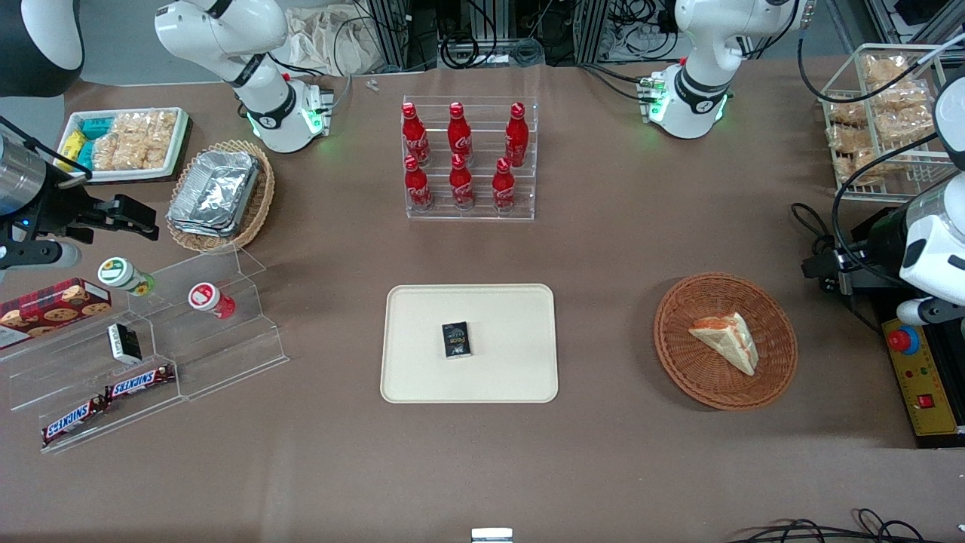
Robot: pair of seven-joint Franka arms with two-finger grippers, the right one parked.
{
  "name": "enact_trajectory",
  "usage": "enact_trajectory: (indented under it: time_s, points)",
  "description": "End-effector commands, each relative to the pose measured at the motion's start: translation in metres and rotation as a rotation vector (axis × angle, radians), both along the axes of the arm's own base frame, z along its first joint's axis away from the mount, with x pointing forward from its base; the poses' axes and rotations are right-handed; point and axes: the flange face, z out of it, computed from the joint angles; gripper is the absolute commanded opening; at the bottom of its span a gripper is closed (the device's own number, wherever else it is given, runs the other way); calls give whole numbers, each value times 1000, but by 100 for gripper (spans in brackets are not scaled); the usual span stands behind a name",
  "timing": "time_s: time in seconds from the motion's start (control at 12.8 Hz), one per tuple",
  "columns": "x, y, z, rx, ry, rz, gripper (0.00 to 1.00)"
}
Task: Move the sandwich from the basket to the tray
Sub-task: 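Lower the left gripper onto the wrapped sandwich in the wicker basket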
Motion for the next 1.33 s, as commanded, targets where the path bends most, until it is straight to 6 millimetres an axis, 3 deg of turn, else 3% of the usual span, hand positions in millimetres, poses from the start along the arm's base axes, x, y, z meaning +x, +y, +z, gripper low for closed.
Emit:
enact_trajectory:
  time_s: [0.0,0.23,0.31,0.47,0.62,0.78,1.02,1.25]
  points:
    - [7,-3,1,-9,2,-11,100]
    - [19,-8,-33,-1,46,-9,100]
    - [23,-9,-55,6,71,24,100]
    - [34,-22,-103,26,17,255,100]
    - [41,-51,-150,74,-21,406,100]
    - [51,-58,-189,147,-53,565,100]
    - [49,-57,-213,145,-54,665,100]
    - [32,-44,-246,143,-50,680,100]
